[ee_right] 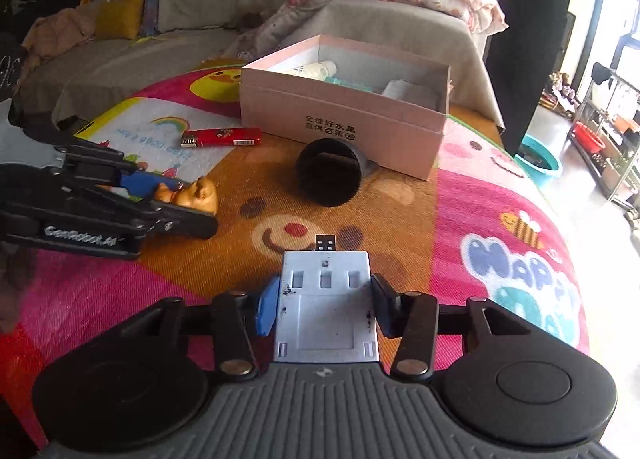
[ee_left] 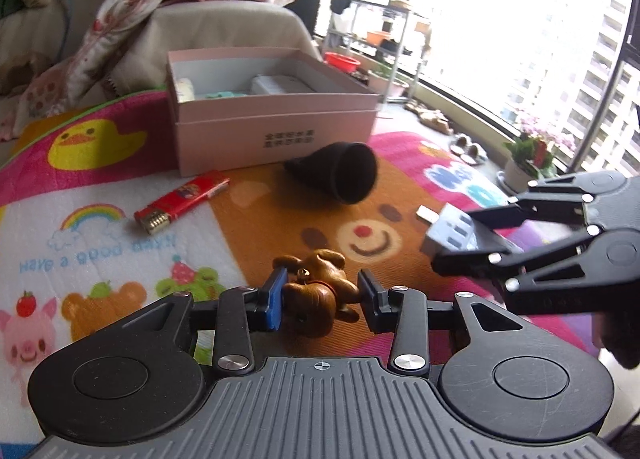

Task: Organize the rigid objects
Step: 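Grasp the brown bear figurine with the left tool while the right tool grasps the white power strip, then drop the bear into the pink box with the left tool while right drops the power strip in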

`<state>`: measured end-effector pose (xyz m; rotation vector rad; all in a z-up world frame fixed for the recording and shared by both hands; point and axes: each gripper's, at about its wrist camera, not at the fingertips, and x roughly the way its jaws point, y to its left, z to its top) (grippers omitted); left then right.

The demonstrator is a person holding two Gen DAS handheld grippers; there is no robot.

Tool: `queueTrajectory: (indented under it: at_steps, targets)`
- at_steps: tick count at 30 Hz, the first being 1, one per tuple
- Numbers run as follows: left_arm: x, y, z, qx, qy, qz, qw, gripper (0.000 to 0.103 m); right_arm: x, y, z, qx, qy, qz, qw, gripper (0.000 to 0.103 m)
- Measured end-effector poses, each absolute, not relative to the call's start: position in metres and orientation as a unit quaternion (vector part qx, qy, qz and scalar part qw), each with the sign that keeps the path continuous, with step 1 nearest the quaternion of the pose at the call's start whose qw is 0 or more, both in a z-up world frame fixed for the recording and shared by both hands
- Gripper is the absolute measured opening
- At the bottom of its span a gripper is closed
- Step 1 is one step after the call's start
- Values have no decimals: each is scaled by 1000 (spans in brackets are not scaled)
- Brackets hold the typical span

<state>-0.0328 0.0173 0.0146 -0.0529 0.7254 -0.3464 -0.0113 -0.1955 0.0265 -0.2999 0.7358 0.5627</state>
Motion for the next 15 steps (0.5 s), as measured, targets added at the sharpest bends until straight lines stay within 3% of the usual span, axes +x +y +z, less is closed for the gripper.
queueTrajectory:
  at_steps: [9,15]
  targets:
    - [-42,16,62,-34,295,-199,934,43,-21,-207,80,-123,286,271,911,47]
    - [0,30,102,-52,249,-197,947,43,2,-206,112,-85,260,276,922,47]
